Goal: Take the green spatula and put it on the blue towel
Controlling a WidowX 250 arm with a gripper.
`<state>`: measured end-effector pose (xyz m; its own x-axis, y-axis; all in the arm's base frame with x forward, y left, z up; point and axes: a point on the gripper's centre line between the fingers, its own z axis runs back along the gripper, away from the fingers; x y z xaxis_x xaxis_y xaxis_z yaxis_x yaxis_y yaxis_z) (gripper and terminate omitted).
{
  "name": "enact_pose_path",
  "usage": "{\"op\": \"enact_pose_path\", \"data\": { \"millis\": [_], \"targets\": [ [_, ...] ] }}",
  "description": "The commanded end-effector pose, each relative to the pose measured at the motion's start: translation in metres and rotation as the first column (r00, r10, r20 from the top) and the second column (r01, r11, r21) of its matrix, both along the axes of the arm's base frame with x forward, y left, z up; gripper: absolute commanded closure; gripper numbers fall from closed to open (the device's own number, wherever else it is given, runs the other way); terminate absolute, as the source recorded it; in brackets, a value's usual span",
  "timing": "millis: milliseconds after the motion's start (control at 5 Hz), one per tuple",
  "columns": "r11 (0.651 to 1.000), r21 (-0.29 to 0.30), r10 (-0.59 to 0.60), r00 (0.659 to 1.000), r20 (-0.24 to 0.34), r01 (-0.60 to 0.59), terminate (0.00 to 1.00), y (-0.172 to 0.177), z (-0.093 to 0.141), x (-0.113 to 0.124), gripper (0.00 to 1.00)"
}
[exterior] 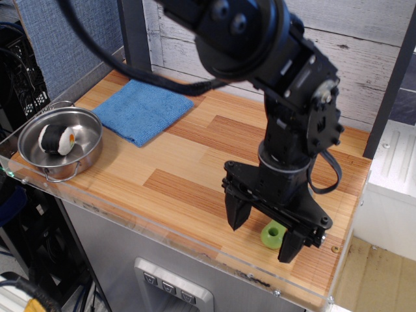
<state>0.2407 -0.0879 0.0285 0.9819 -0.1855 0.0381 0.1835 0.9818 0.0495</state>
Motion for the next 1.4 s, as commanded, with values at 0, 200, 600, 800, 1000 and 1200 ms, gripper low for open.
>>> {"op": "enact_pose_path", "data": {
  "millis": [0, 200, 600, 800, 1000, 1200],
  "targets": [
    [1.000, -0.010, 0.029, 1.000, -0.004, -0.029, 0.00, 0.006, -0.021, 0.014, 0.00],
    [0.999, -0.023, 0.041, 0.999, -0.015, -0.041, 0.00, 0.007, -0.031, 0.018, 0.00],
    [0.999, -0.024, 0.038, 0.999, -0.019, -0.039, 0.00, 0.010, -0.031, 0.017, 1.00],
    [0.999, -0.041, 0.014, 1.000, -0.002, -0.014, 0.00, 0.009, -0.018, 0.014, 1.00],
    [0.996, -0.049, -0.066, 0.996, 0.063, 0.070, 0.00, 0.011, 0.009, 0.010, 1.00],
    [0.991, -0.023, -0.127, 0.976, 0.177, 0.133, 0.00, 0.020, 0.059, 0.006, 1.00]
  ]
}}
